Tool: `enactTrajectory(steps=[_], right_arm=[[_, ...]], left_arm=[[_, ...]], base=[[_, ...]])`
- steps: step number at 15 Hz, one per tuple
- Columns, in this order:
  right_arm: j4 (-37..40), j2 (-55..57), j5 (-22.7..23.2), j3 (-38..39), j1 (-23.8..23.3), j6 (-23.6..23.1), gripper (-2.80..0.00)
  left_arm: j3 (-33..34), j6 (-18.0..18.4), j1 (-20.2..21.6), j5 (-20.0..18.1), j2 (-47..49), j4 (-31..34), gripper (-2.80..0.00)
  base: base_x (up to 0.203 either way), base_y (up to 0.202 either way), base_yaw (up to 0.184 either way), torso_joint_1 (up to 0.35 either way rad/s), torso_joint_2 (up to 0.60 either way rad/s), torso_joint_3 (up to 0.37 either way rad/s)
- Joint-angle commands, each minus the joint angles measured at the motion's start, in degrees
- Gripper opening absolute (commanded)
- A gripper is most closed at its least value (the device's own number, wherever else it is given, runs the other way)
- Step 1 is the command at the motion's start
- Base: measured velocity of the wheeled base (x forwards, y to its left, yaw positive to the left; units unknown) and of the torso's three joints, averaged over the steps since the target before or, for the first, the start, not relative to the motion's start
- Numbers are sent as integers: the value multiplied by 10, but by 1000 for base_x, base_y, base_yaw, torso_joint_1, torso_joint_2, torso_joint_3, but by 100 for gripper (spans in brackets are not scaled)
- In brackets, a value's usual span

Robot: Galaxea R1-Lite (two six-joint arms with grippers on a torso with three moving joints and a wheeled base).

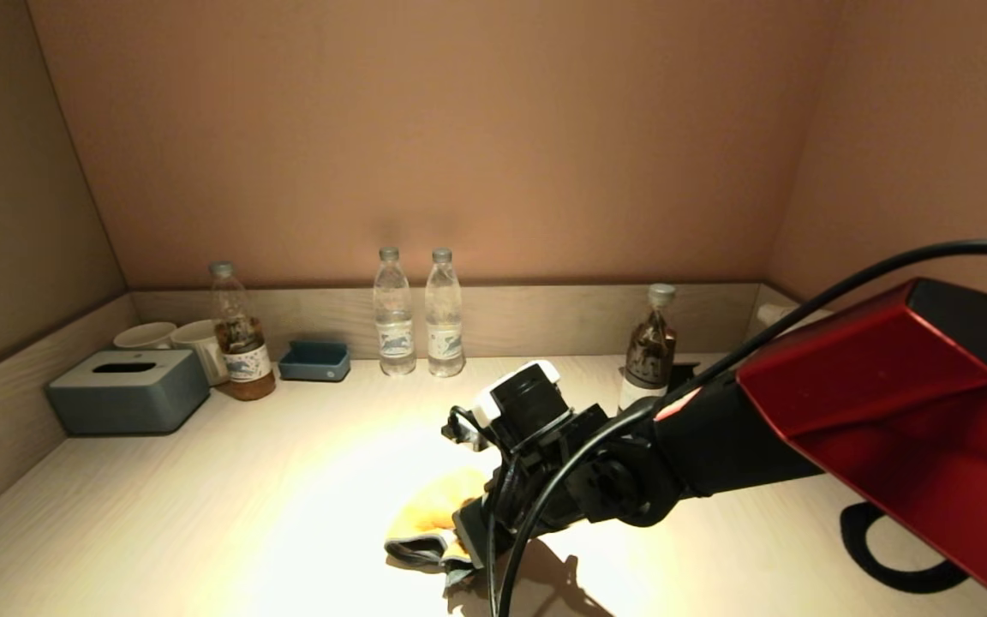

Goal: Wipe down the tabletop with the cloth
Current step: Sweep the stains on the table

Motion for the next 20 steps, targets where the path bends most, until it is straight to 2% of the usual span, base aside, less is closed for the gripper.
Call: enactTrajectory(steps=[1,8,9,13,15,18,20], right_arm=[[-22,26,1,-4,0,0,-280],[-23,37,1,-14,0,0,-280],[-19,55,1,-37,0,0,-280],[27,146,-3,-209,-1,1,-280],[55,172,-20,-250,-11,2,-280],[58,174,-25,-253,-14,2,-280],[58,167,-51,-219,-33,3,-280]], left_arm=[[0,0,0,0,0,0,-280],[0,0,0,0,0,0,-280],[0,0,0,0,0,0,-280],[0,0,0,0,0,0,-280],[0,0,0,0,0,0,-280],[0,0,0,0,0,0,-280],[0,0,0,0,0,0,-280]], base=[[0,0,0,0,0,0],[0,0,0,0,0,0],[0,0,0,0,0,0],[0,0,0,0,0,0],[0,0,0,0,0,0],[0,0,0,0,0,0],[0,0,0,0,0,0]])
